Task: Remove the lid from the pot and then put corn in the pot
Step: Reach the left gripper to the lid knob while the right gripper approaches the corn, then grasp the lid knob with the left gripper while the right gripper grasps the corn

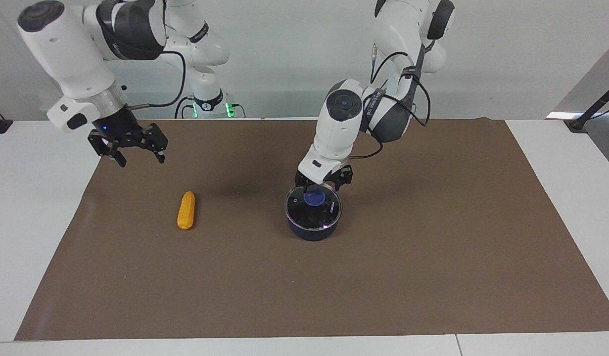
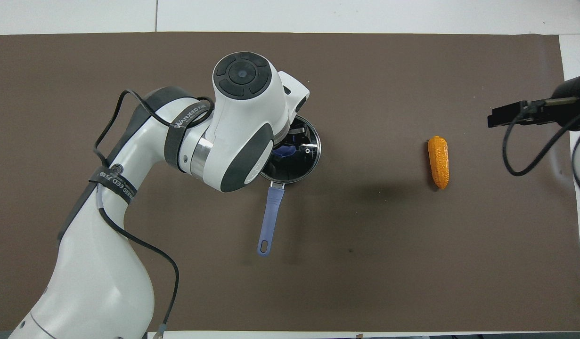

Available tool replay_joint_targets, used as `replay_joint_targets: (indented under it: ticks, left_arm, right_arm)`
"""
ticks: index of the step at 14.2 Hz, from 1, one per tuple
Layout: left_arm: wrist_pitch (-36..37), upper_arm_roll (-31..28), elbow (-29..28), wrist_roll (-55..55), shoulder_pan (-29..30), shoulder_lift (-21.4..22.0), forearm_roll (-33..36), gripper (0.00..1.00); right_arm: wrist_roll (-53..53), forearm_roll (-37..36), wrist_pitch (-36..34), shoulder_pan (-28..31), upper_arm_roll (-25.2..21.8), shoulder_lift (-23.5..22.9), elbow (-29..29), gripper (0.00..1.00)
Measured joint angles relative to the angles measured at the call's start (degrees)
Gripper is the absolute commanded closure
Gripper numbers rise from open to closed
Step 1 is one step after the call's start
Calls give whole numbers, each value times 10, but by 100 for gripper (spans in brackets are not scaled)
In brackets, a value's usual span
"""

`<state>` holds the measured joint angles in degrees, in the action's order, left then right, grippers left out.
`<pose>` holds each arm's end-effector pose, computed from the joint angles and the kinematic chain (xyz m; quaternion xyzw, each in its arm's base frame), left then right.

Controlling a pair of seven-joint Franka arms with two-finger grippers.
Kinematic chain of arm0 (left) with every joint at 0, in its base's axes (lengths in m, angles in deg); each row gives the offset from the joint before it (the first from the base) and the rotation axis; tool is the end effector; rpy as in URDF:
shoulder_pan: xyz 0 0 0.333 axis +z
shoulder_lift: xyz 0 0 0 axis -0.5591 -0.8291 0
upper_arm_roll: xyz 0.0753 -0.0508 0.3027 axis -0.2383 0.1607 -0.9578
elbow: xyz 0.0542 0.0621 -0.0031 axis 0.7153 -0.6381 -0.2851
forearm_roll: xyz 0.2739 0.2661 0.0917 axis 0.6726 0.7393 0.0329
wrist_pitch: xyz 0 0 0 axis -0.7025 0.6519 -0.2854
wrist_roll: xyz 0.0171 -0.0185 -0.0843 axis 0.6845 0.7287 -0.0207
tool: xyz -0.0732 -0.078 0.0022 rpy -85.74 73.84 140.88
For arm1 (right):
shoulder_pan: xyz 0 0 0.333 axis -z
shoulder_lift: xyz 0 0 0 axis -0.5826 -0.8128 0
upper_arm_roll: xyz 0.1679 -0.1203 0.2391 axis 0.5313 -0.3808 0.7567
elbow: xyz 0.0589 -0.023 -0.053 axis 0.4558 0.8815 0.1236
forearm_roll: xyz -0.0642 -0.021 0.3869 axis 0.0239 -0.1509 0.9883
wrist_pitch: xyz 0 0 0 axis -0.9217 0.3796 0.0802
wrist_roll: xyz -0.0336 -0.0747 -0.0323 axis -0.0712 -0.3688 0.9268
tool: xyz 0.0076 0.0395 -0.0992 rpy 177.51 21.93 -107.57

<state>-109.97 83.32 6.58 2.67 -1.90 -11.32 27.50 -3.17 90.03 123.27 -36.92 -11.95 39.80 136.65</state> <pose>0.5578 -0.4223 0.4308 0.9987 0.0042 -0.0330 0.0382 0.5806 0.0080 0.5484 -0.9975 -0.0178 -0.0584 0.0350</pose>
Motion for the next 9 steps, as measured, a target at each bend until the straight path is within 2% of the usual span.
replay_joint_targets:
  ticks: [3,9]
  left_arm:
    - [-3,0,12,0,-1,-13,0,0]
    - [-4,0,12,0,-6,-19,-1,0]
  right_arm:
    - [-28,0,106,-29,1,-14,89,0]
    - [-28,0,297,-10,-3,-67,224,0]
